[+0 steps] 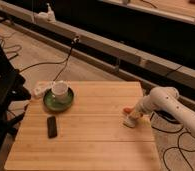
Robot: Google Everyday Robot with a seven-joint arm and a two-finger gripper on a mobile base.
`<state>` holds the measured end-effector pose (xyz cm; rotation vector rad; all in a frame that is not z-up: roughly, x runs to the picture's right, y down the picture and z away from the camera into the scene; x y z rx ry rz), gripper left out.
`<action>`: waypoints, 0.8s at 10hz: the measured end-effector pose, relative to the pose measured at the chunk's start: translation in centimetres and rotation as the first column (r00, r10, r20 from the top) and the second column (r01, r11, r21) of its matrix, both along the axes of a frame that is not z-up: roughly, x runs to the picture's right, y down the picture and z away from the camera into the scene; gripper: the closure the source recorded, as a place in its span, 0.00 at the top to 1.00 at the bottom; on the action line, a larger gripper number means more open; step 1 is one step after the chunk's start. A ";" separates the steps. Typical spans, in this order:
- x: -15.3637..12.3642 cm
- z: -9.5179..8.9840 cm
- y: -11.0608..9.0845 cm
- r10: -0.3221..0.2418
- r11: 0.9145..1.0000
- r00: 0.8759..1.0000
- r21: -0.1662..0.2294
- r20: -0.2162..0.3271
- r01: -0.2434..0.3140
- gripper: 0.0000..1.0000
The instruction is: Place the pepper on the white sponge
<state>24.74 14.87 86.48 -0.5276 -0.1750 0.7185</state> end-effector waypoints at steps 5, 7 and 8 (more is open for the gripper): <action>-0.3 -1.5 -0.3 0.045 0.999 0.998 0.007 0.032 -0.046 0.74; 0.0 -2.0 -0.1 0.066 0.998 0.997 0.008 0.041 -0.066 0.74; 0.7 -2.6 -0.8 0.079 0.996 0.996 0.027 0.039 -0.080 0.74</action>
